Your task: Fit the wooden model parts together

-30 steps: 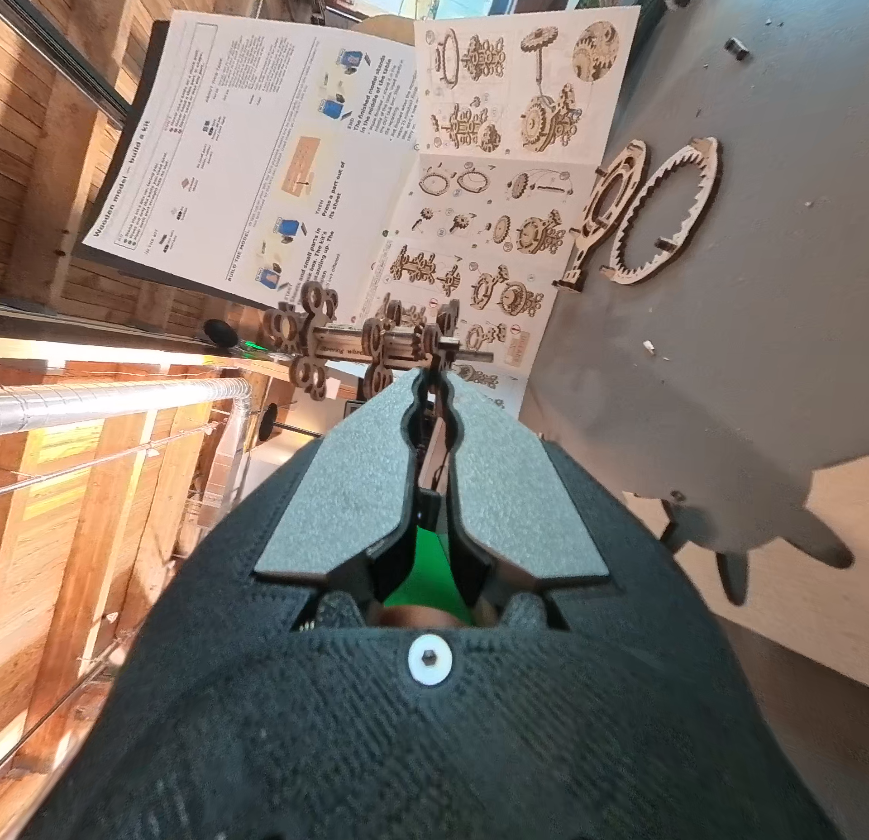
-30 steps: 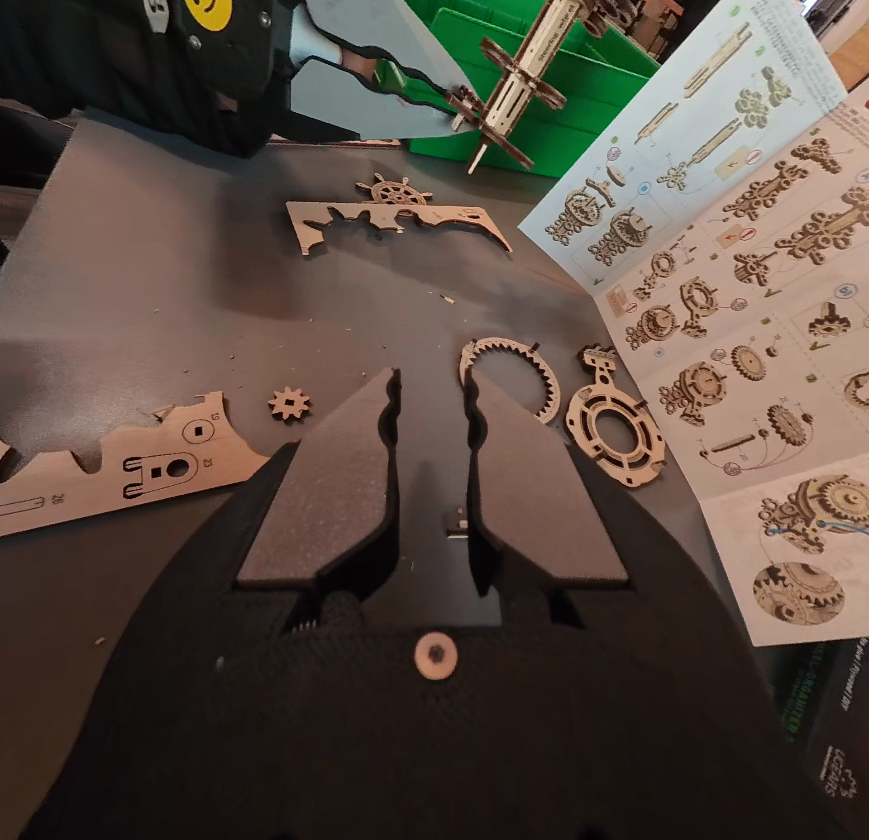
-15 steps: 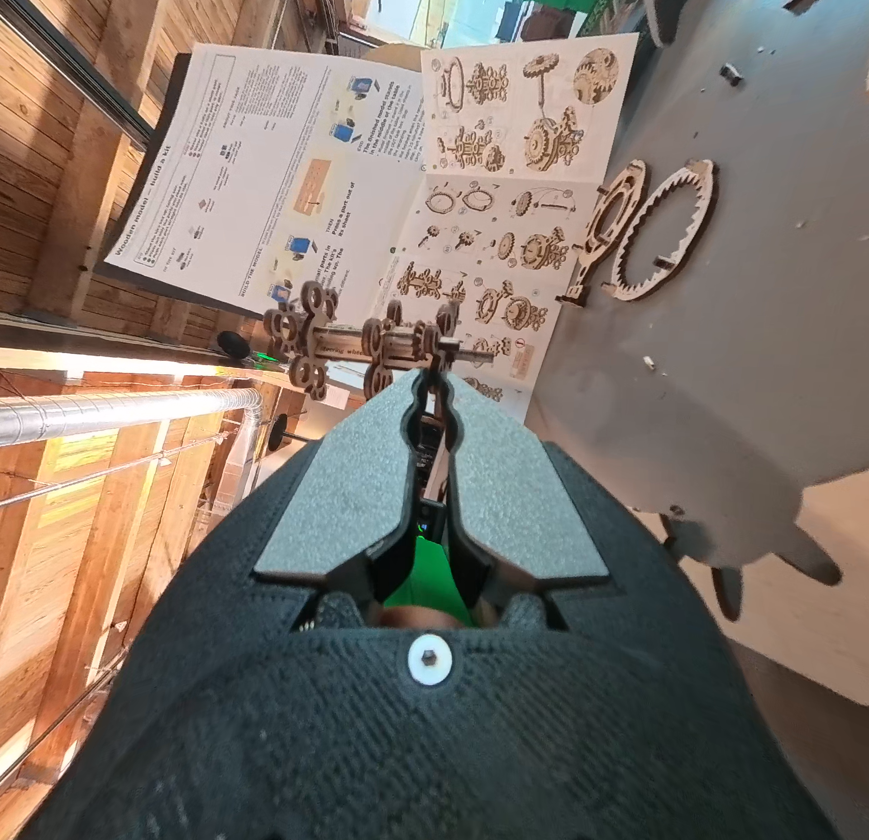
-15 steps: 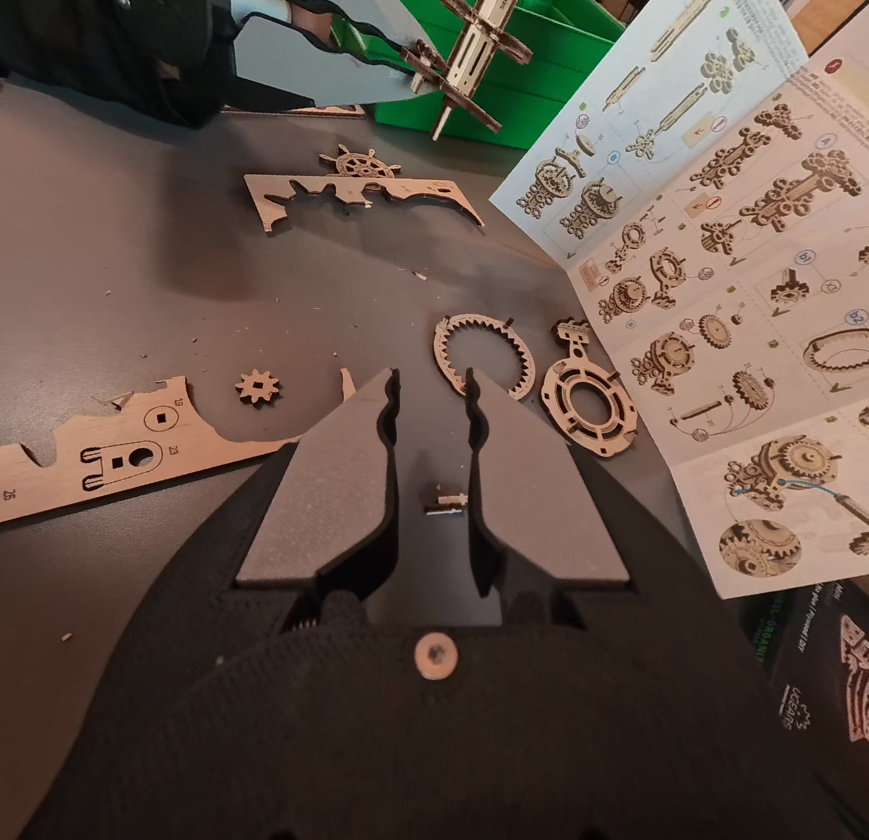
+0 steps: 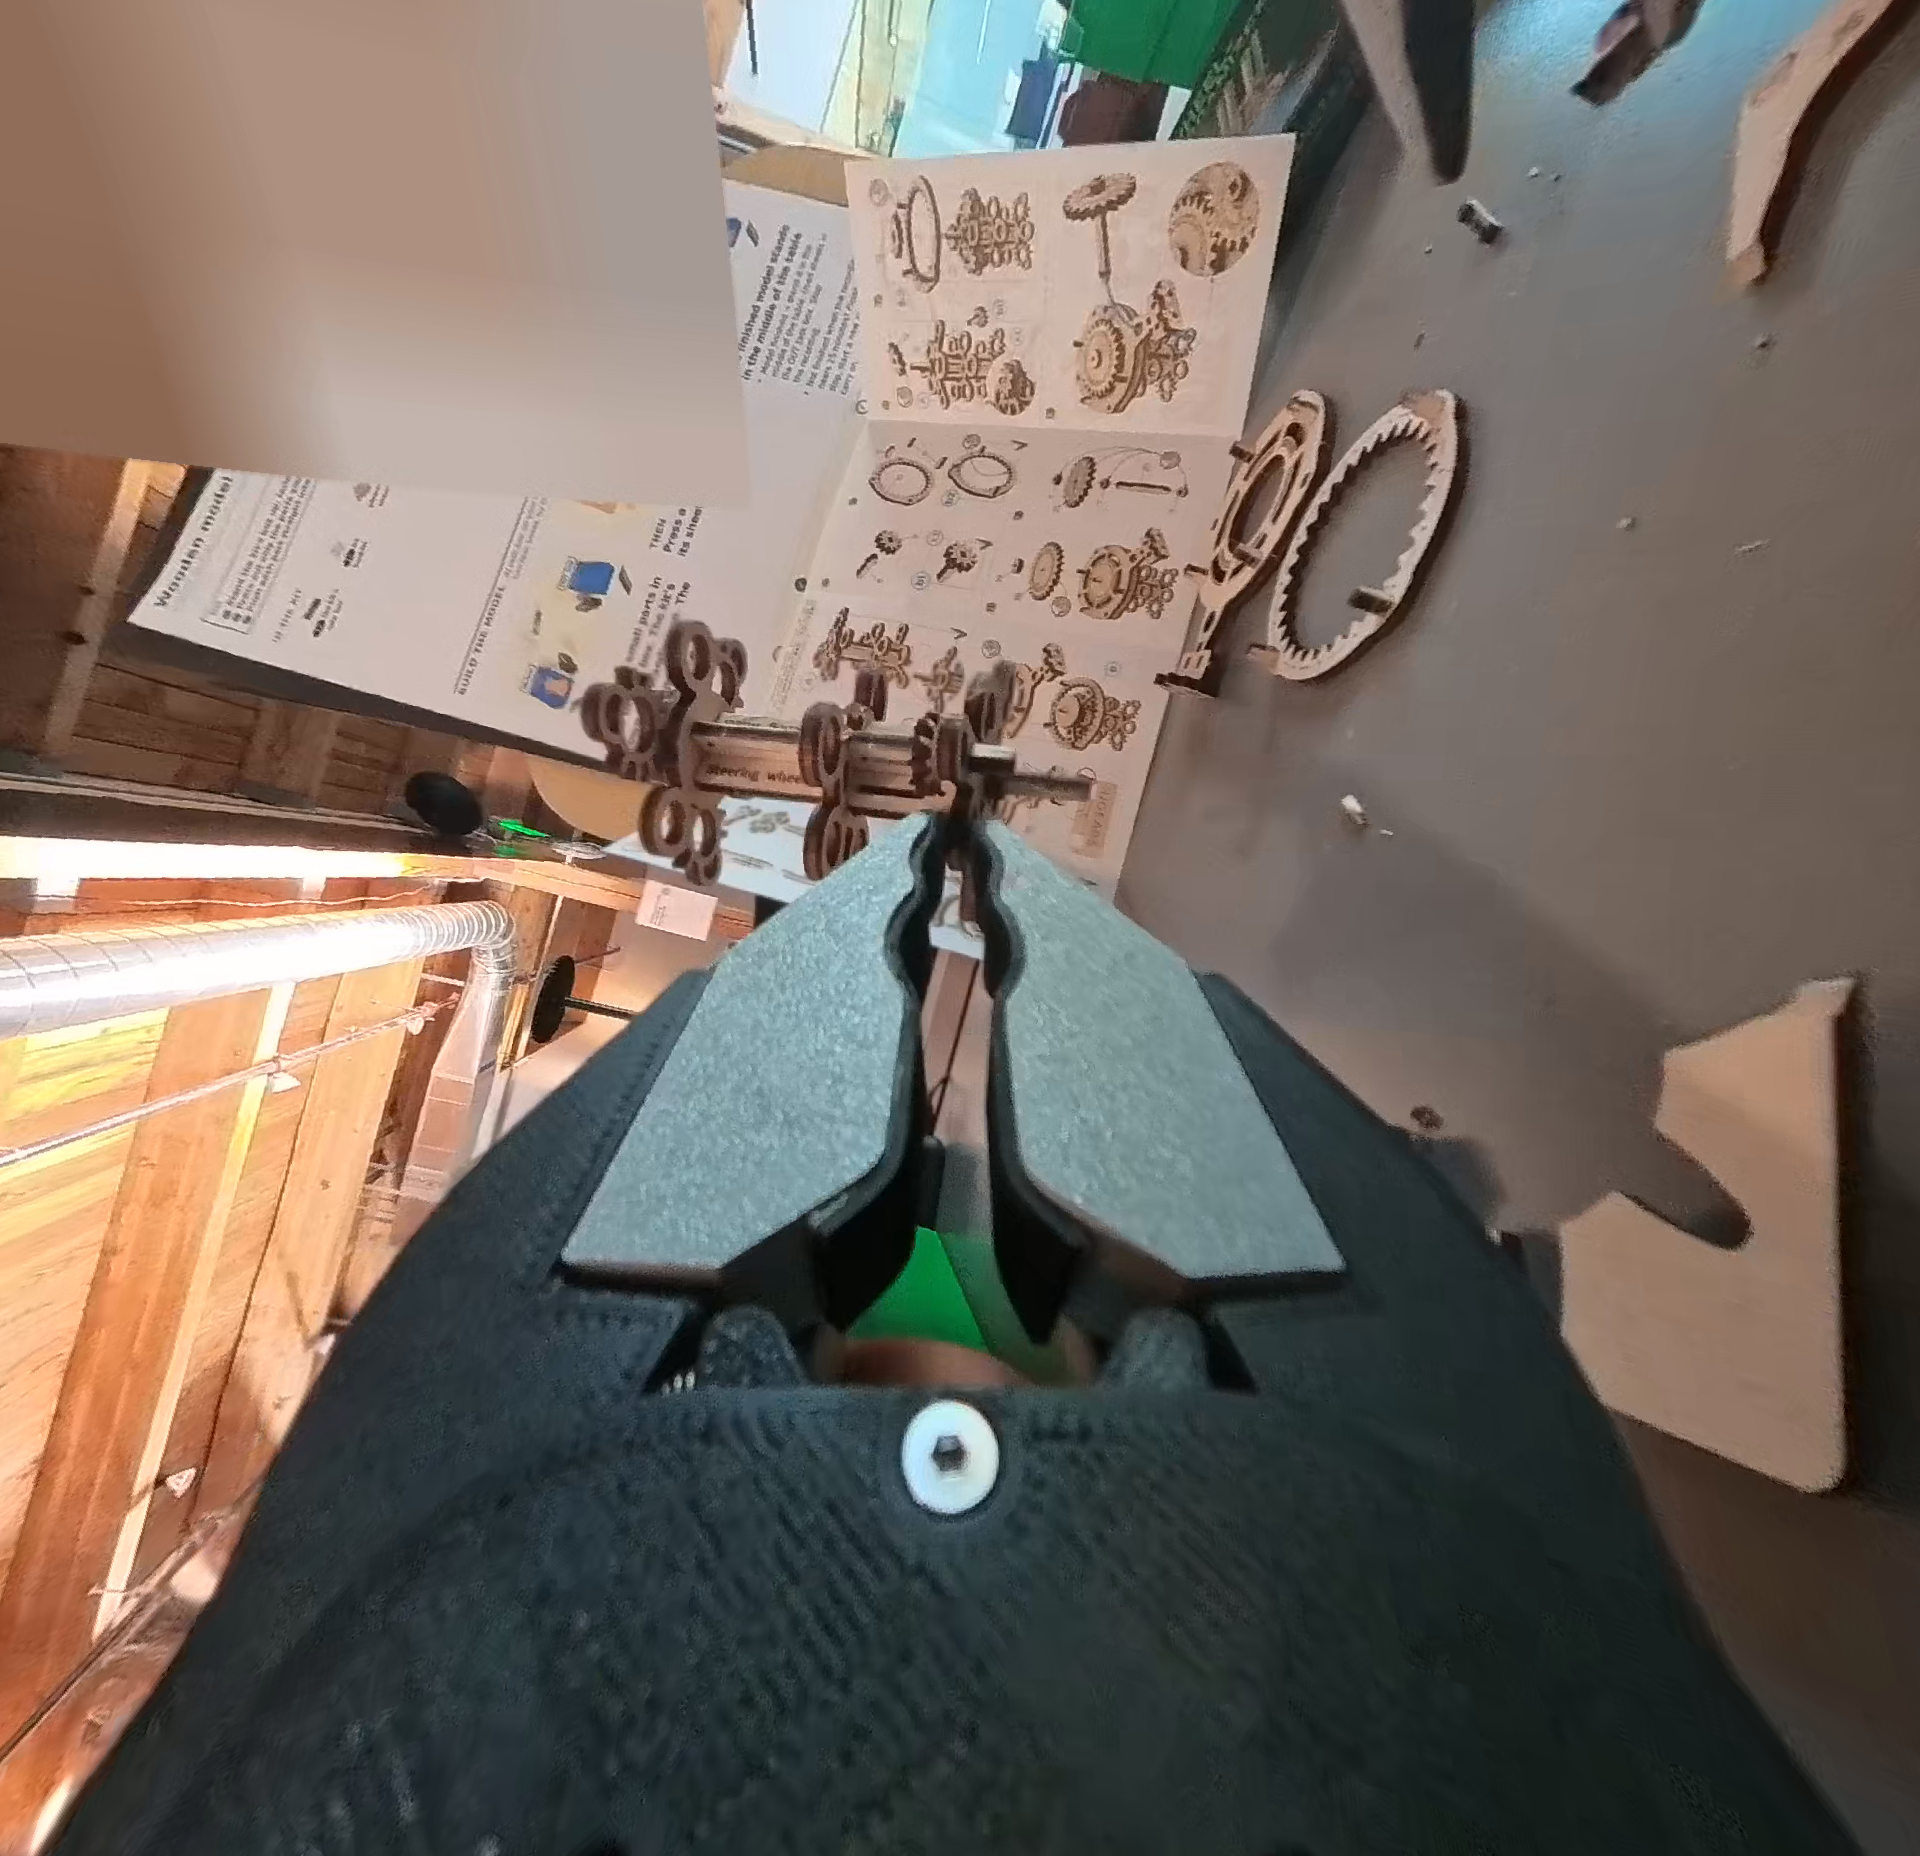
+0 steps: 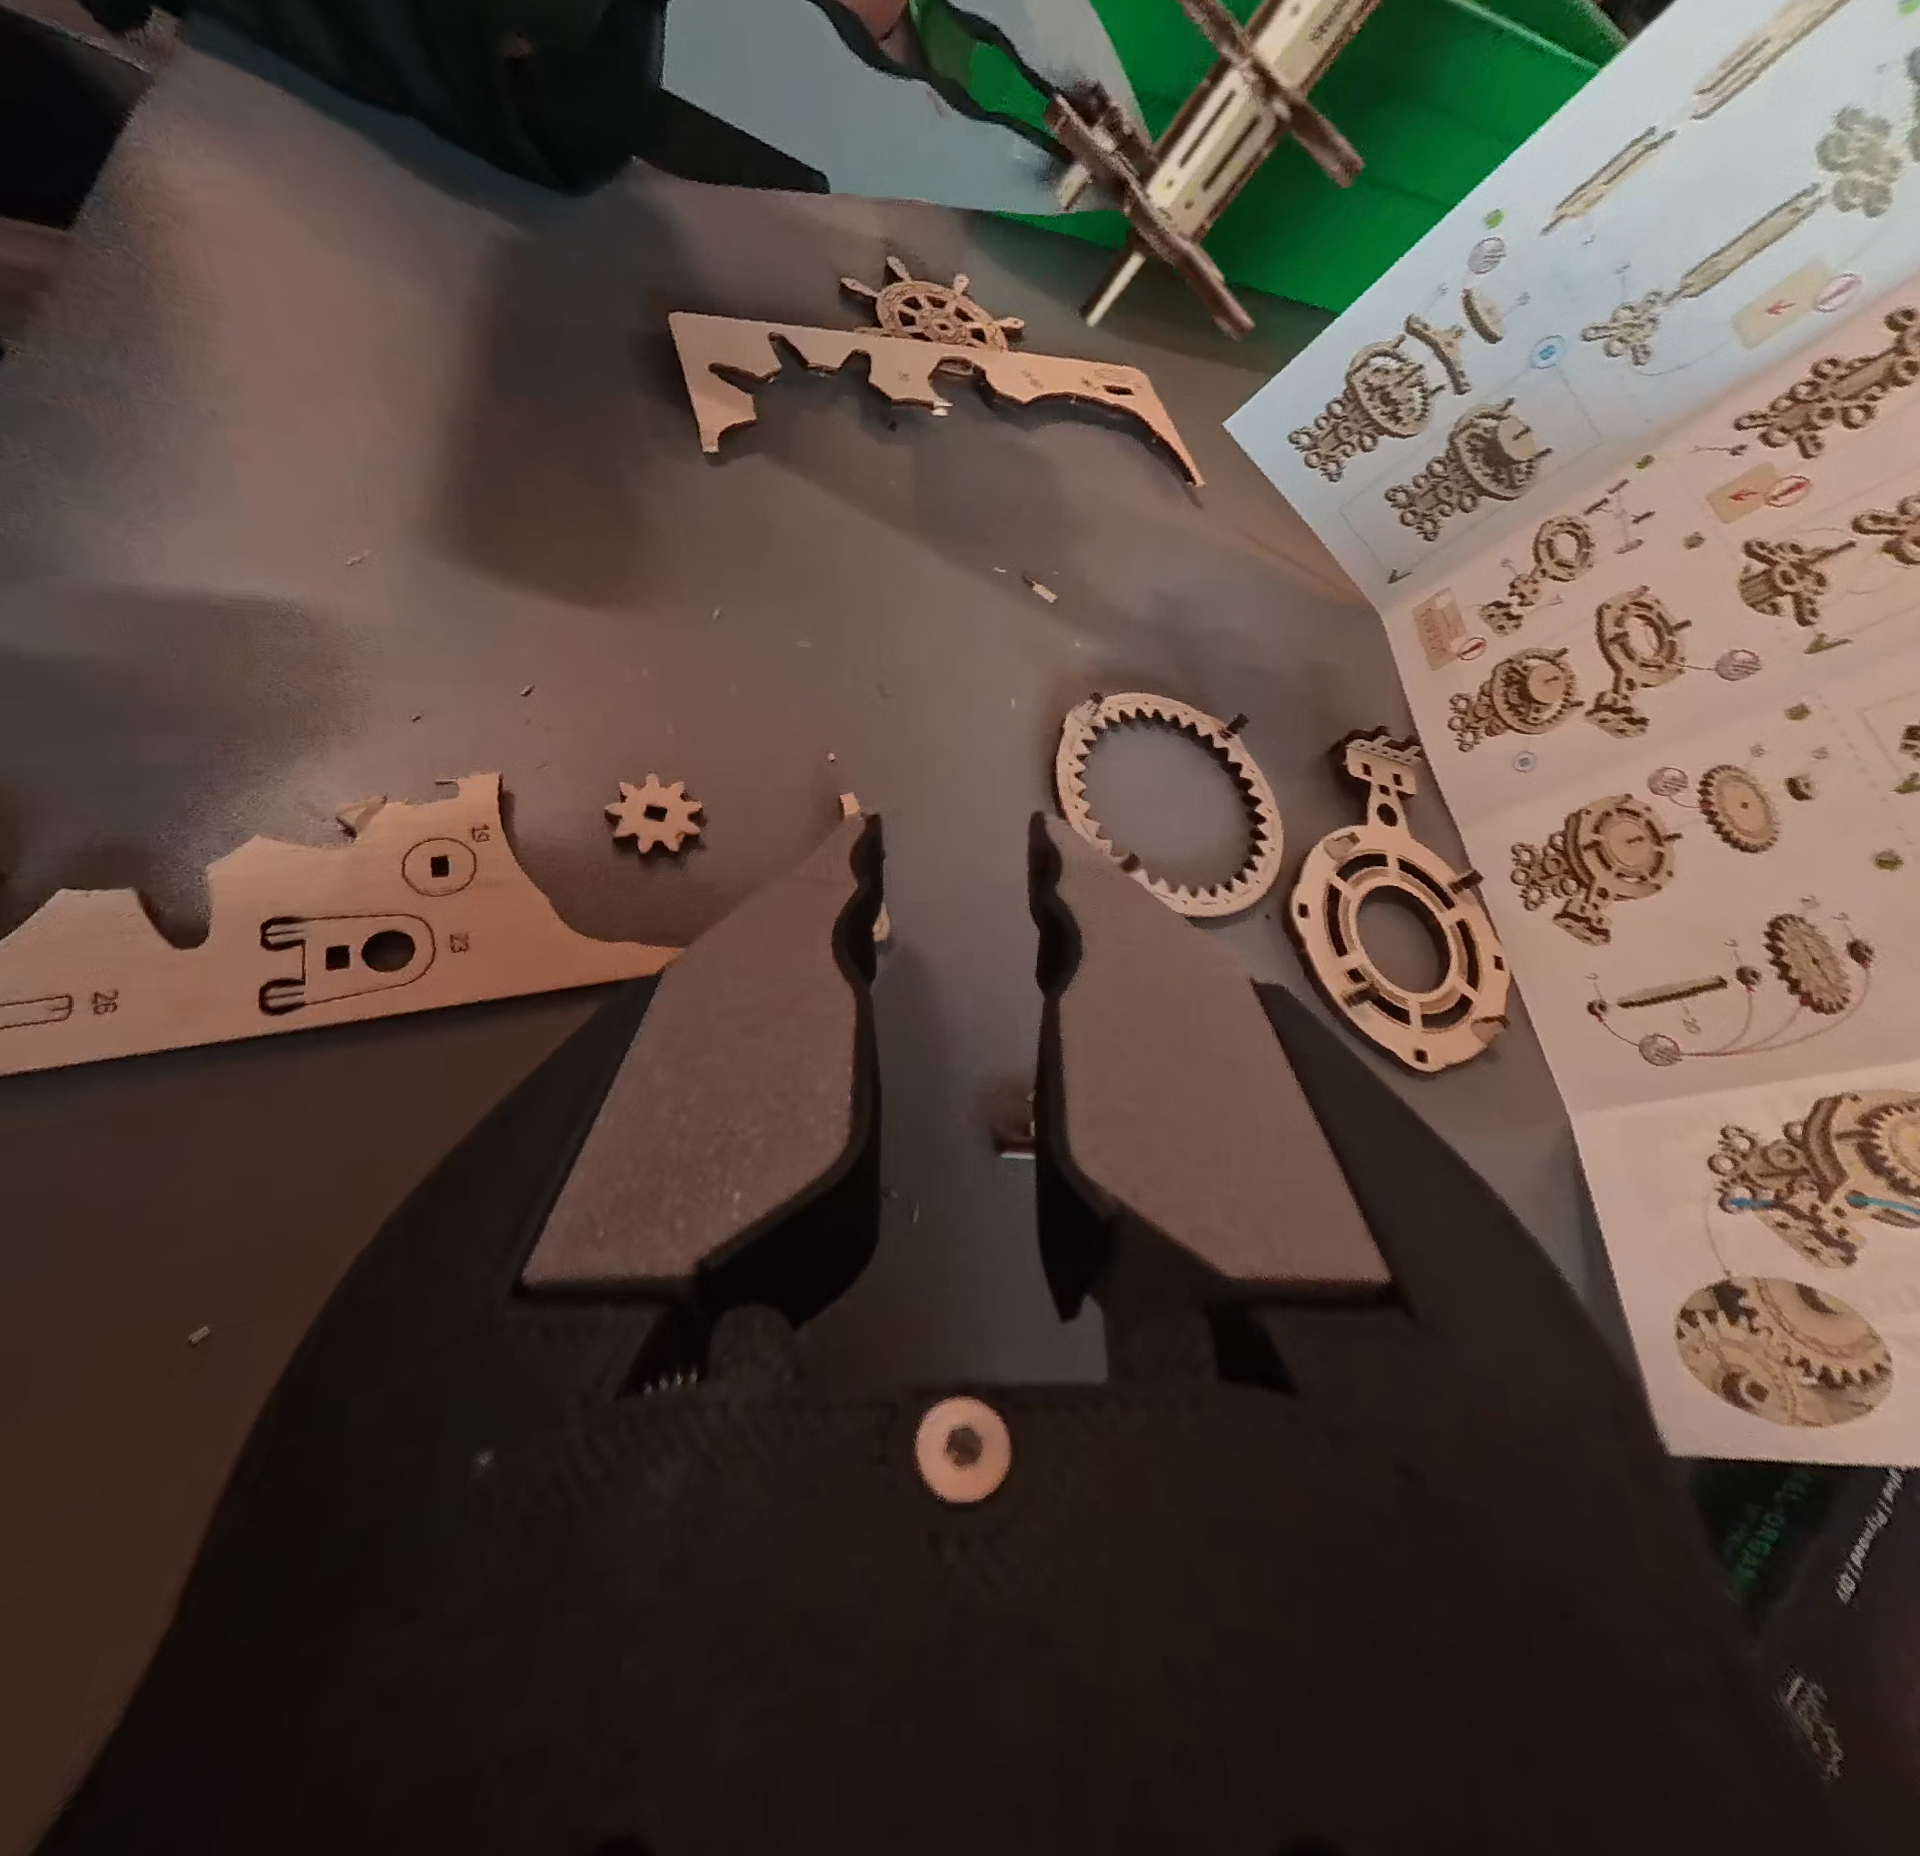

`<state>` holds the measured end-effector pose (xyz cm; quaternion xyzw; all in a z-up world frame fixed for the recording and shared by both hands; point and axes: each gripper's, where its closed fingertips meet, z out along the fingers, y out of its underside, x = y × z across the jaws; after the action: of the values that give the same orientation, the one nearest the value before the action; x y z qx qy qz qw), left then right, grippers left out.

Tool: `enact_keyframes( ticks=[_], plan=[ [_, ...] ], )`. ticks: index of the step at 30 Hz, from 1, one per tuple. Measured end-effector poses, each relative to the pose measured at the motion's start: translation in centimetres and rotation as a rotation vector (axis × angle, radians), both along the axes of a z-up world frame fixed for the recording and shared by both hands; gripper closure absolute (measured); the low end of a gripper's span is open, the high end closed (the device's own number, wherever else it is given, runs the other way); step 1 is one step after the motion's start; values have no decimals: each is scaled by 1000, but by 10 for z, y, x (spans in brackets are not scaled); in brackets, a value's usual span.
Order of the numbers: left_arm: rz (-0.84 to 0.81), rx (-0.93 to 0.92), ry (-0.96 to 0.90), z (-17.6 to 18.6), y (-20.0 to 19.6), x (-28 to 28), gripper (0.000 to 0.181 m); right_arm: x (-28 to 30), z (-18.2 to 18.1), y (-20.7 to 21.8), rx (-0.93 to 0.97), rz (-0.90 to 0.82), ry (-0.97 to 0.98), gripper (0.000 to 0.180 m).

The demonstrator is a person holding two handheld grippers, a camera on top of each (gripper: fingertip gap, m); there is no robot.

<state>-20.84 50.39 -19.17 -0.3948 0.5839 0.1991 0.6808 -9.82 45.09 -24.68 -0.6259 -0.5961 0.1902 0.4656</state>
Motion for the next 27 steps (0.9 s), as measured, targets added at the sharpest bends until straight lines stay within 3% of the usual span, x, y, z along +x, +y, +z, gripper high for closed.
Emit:
enact_keyframes(
  ticks=[27],
  plan=[
    [54, 81, 9, 5, 3, -1, 181, 12, 2, 7, 25, -107, -2, 153]
  ],
)
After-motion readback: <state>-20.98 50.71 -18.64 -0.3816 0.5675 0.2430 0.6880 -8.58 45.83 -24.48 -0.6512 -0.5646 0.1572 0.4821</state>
